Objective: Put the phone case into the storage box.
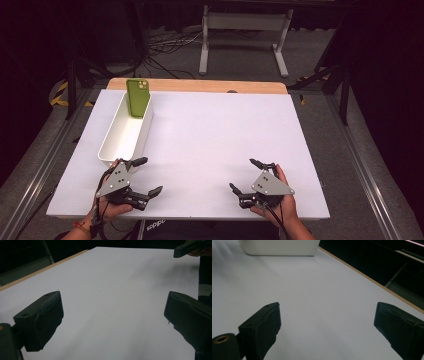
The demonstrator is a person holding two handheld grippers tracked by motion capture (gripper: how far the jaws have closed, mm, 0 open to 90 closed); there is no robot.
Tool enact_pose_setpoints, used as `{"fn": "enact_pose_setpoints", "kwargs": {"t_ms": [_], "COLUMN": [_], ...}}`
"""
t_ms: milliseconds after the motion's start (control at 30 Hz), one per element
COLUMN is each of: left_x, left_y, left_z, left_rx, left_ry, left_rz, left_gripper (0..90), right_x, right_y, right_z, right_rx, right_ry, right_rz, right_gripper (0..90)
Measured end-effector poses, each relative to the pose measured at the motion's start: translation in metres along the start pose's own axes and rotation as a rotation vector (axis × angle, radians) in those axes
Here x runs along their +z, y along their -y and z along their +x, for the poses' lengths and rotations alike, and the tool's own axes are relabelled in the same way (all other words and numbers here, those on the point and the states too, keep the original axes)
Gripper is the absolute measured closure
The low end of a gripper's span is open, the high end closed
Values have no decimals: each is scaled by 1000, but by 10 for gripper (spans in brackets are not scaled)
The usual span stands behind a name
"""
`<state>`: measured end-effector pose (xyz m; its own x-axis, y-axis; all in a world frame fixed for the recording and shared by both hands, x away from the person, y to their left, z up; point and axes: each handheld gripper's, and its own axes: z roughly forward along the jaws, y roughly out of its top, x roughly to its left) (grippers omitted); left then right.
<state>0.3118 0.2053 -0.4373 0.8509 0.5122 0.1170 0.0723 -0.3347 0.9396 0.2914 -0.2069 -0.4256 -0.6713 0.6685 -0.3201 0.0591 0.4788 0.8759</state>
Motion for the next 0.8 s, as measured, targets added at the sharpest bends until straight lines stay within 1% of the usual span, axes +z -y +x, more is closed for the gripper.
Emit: {"fn": "enact_pose_setpoints", "kwargs": {"t_ms": [67,100,133,200,267,300,367,400,633,667,733,800], "left_x": [0,0,0,-1,-1,-2,-1,-1,0,1,1,1], "left_y": [0,0,0,0,0,-1,0,-1,0,1,1,0], "left_z": [0,-1,-1,-3,-3,-3,-3,-3,-2,-2,-3,-3], "left_rx": [-1,1,3,9,6,11,8,13,10,9,8,15], "left_ry": [2,4,6,7,4,7,10,11,8,3,7,6], "left_rz": [1,-11,-4,-7,-15,-6,-6,-1,0,-7,-7,10], "left_gripper": [34,34,34,34,33,33,33,33,33,33,33,33], "right_x": [0,0,0,0,-1,-1,-2,-2,-1,-1,-1,-2], "right_y": [0,0,0,0,-1,-1,-1,-1,-1,-1,-1,-1], "right_z": [0,0,0,0,1,1,1,2,0,0,0,1], "right_rx": [-3,-2,-1,-2,-6,-6,-8,-13,-11,-11,-12,-15], "right_ry": [4,2,2,5,8,9,8,8,11,11,11,13], "right_rz": [1,4,4,4,2,2,1,1,2,2,2,2], "right_gripper": [79,79,79,79,79,79,79,79,79,79,79,79]}}
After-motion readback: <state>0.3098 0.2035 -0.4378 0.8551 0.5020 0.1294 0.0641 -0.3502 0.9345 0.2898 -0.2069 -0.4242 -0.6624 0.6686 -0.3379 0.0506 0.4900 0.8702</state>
